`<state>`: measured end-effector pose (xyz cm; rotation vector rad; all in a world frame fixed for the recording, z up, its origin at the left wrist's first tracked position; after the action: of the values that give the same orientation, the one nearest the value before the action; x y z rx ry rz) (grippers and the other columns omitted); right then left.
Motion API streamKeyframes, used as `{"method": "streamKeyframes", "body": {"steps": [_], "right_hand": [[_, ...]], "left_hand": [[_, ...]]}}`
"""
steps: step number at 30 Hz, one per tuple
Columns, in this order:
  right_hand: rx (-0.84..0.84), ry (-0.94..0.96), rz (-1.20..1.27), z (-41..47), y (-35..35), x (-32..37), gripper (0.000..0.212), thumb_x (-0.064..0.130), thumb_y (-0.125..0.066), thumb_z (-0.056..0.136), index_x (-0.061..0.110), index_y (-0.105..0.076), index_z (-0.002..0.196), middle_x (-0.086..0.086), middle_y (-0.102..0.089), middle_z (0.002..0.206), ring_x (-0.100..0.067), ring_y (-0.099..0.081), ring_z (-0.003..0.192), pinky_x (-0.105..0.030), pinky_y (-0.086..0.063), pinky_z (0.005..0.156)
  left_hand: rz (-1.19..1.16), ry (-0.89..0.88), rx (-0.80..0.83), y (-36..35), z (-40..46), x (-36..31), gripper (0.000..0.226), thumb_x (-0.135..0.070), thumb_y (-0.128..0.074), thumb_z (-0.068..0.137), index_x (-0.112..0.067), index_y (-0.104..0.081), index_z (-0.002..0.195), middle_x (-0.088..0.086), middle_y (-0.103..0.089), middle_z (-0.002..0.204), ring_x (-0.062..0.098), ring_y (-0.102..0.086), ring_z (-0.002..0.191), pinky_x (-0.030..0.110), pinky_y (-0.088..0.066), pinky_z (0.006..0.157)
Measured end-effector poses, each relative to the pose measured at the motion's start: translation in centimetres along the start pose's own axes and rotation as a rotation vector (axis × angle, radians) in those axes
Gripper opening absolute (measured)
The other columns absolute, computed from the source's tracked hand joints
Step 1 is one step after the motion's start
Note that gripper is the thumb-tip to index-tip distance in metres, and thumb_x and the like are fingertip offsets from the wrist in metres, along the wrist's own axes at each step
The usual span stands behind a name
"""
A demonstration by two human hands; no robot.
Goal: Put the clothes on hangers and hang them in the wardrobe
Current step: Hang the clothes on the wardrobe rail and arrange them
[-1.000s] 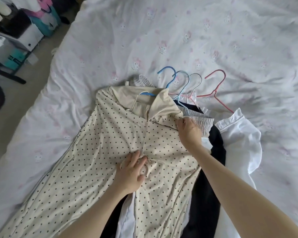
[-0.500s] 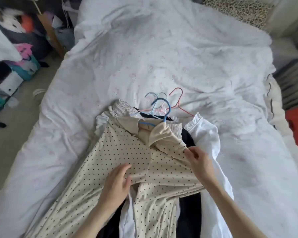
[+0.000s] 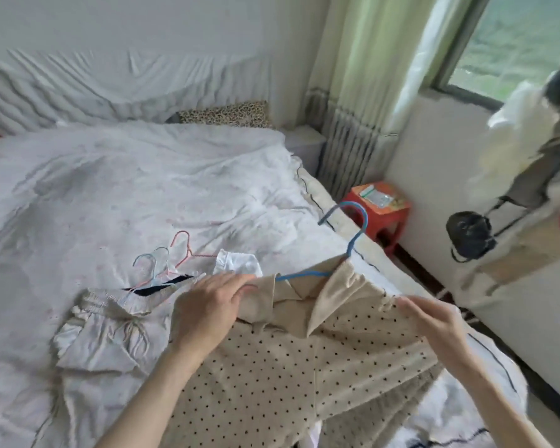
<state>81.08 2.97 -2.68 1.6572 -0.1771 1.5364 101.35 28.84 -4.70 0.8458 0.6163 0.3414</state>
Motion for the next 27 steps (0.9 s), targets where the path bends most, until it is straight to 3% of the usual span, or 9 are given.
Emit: {"method": "streamKeyframes", "body": {"steps": [3,6,12,16,18,20,22,24,27], "right_hand": [[-0.283,0.0,0.015,-3.8,8.9,-0.2,0.022,0.014,-0.062,0.086,0.029,-0.07,0.072,0.017,-0.069,0.069,0.004,-0.058,0.06,-0.009,-0.041,0.054],[-0.621,-0.021,0.008,-8.9,18.9,-1.6,0.019,0.017,-0.058,0.09,0.028,-0.067,0.077,0.022,-0.067,0.072,0.005,-0.057,0.067,-0.007,-0.043,0.058],[-1.109,0.006,-0.089,-20.6,35.9,-2.7,0.013,0.017,-0.051,0.094,0.014,-0.063,0.089,0.005,-0.06,0.076,0.007,-0.055,0.065,-0.003,-0.041,0.058],[-1.081,-0.164,-0.27,-27.0,43.2,-5.9,0.012,0.019,-0.054,0.093,0.015,-0.065,0.09,-0.008,-0.066,0.09,-0.017,-0.06,0.079,-0.009,-0.042,0.06],[-0.96,-0.208,-0.262,-30.0,44.3,-6.7,0.022,0.042,-0.053,0.089,0.023,-0.063,0.093,0.002,-0.068,0.091,-0.011,-0.063,0.088,-0.01,-0.043,0.066],[-0.855,-0.177,-0.265,-32.4,43.5,-7.1,0.04,0.073,-0.041,0.077,0.042,-0.059,0.094,0.018,-0.066,0.083,0.004,-0.06,0.081,-0.007,-0.042,0.068],[-0.84,-0.203,-0.281,-34.5,42.3,-8.4,0.038,0.081,-0.039,0.07,0.049,-0.06,0.077,0.018,-0.055,0.06,0.0,-0.048,0.057,-0.012,-0.036,0.057],[-0.956,-0.227,-0.297,-36.9,41.7,-10.0,0.049,0.083,-0.045,0.066,0.037,-0.062,0.066,0.012,-0.044,0.051,-0.003,-0.036,0.049,-0.017,-0.03,0.05],[-1.127,-0.244,-0.256,-40.5,42.5,-11.0,0.078,0.085,-0.045,0.064,0.009,-0.062,0.072,0.005,-0.038,0.055,-0.008,-0.032,0.052,-0.022,-0.027,0.049]], "left_hand": [[-0.031,-0.141,-0.018,0.0,3.2,-8.5,0.027,-0.011,-0.065,0.079,-0.03,-0.068,0.099,-0.011,-0.071,0.087,0.015,-0.067,0.072,0.021,-0.046,0.047],[-0.13,-0.258,-0.059,-0.8,5.5,-17.8,0.03,-0.014,-0.058,0.077,-0.035,-0.066,0.099,-0.01,-0.071,0.087,0.017,-0.065,0.071,0.021,-0.044,0.05],[-0.69,-0.181,-0.033,-3.6,7.2,-36.5,0.023,-0.037,-0.041,0.091,-0.035,-0.062,0.099,-0.001,-0.068,0.082,0.026,-0.061,0.077,0.039,-0.049,0.063],[-0.816,-0.31,-0.023,-5.1,5.4,-49.9,0.023,-0.035,-0.045,0.097,-0.027,-0.065,0.105,0.002,-0.067,0.076,0.019,-0.057,0.069,0.028,-0.038,0.06],[-0.854,-0.353,0.013,-5.7,3.2,-55.3,0.023,-0.022,-0.048,0.096,-0.016,-0.067,0.107,0.003,-0.068,0.082,0.014,-0.052,0.072,0.016,-0.028,0.058],[-0.878,-0.372,0.078,-6.9,0.9,-59.5,0.021,-0.016,-0.05,0.095,-0.013,-0.068,0.107,0.003,-0.069,0.085,0.017,-0.057,0.075,0.012,-0.029,0.06],[-0.875,-0.427,0.174,-8.9,-1.3,-62.9,0.02,-0.017,-0.053,0.094,-0.016,-0.069,0.105,0.003,-0.071,0.09,0.021,-0.065,0.082,0.008,-0.032,0.065],[-0.863,-0.504,0.267,-10.6,-3.3,-65.9,0.019,-0.022,-0.052,0.095,-0.021,-0.069,0.103,0.001,-0.072,0.088,0.024,-0.067,0.084,0.013,-0.035,0.065],[-0.803,-0.66,0.404,-11.9,-5.5,-69.3,0.021,-0.031,-0.047,0.096,-0.026,-0.068,0.1,-0.004,-0.07,0.081,0.024,-0.064,0.078,0.011,-0.03,0.055]]}}
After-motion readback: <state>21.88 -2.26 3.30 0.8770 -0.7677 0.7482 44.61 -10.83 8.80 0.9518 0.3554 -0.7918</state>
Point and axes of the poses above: each hand's wrist, its own z-axis towards the middle knuckle, its own y-axis out of the back of the hand, x = y × z, the point moved 2 cm from there along z, towards the middle knuckle
